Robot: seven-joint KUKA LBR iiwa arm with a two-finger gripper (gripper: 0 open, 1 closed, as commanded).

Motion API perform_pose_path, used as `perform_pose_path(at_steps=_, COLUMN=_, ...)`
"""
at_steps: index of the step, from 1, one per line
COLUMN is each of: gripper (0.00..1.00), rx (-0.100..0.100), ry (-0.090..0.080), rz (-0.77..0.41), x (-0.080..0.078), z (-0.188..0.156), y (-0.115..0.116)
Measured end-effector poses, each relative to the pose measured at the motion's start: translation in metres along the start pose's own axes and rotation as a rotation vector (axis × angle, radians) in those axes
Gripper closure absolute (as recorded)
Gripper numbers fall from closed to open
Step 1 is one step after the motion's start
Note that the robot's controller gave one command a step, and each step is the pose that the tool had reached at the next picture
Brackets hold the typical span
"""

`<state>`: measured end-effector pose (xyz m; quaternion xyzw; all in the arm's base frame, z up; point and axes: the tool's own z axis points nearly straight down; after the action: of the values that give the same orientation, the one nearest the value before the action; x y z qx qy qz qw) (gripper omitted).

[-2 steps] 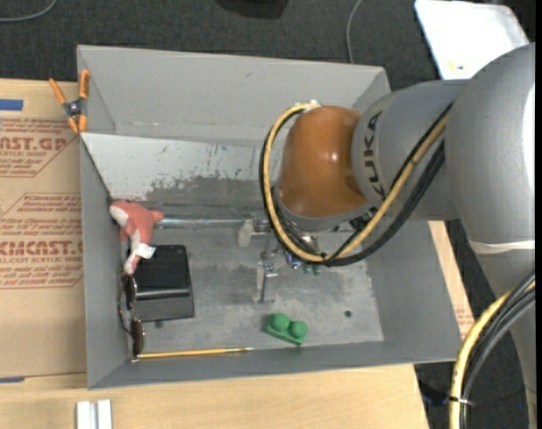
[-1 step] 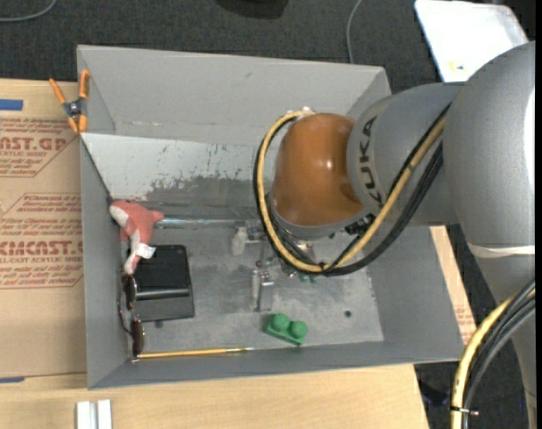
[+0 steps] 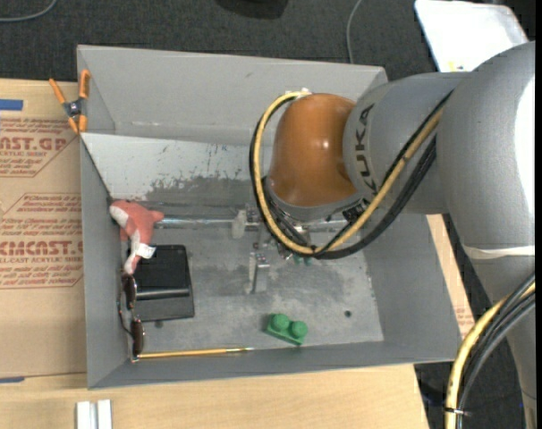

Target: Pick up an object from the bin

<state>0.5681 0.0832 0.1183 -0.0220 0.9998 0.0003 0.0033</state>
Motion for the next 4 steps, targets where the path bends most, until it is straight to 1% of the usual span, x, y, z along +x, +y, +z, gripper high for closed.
perform_pose_path(at_steps=1, gripper=0.0, rx=-0.002, ry=-0.003, rz=-0.107, x=-0.005, z=-0.006, y=-0.002)
perform_pose_path(at_steps=2, gripper=0.0, rx=-0.001, ry=-0.002, rz=0.03, x=0.002, z=-0.017, y=-0.003)
perform_pose_path(at_steps=3, gripper=0.0, rx=-0.002, ry=-0.004, rz=-0.128, x=-0.001, z=-0.018, y=0.002)
perform_pose_path(at_steps=4, gripper=0.0, rx=-0.003, ry=-0.005, rz=0.013, x=-0.006, z=-0.03, y=0.026)
